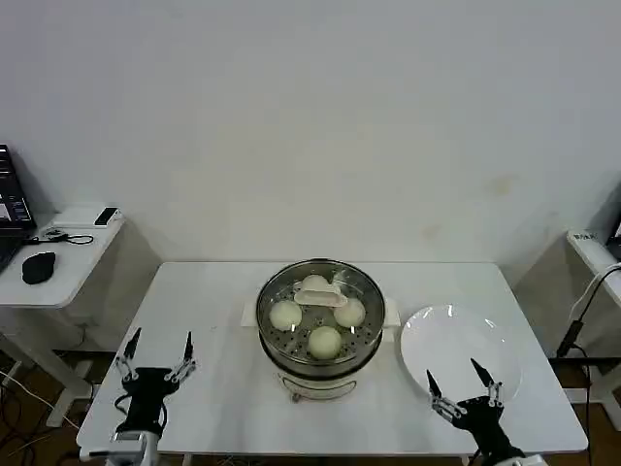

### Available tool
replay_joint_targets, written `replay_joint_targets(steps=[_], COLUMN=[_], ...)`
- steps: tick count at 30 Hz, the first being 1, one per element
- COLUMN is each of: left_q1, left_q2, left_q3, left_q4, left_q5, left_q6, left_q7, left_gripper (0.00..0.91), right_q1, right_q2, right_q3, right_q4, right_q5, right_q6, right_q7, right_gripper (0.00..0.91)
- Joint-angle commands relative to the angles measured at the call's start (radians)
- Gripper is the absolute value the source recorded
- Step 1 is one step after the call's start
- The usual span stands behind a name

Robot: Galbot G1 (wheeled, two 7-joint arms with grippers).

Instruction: Take steamed baozi put them in steamer then cover it.

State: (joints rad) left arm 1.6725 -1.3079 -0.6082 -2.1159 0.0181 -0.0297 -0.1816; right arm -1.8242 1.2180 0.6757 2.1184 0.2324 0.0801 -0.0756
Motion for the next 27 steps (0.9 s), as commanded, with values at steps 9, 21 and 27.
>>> replay_joint_targets(steps=[9,21,27], left_q1=[0.196,0.174,0.180], left_q2=[-0.033,-0.055,-0.051], left_q3=[-0.070,-0.071,-0.056], left_q4=[-0.003,0.015,0.020], left_q5=[-0.183,-0.155,-0.149], left_q6=[-0.076,-0.049,-0.048], left_q7=[0.033,0.075,0.076], left_gripper=[0.907,0.907,0.907], right_q1=[-0.052,-0.063,-0.064], right_q2=[-0.106,-0.105,-0.092], right_q3=[-0.095,-0.100,-0.101], right_q4=[-0.031,0.000,0.005], right_q5=[0.010,0.022,0.001], right_q6=[0.039,-0.053,-0.056], right_q7=[0.038,0.055,0.053], right_gripper=[0.907,0.907,0.907])
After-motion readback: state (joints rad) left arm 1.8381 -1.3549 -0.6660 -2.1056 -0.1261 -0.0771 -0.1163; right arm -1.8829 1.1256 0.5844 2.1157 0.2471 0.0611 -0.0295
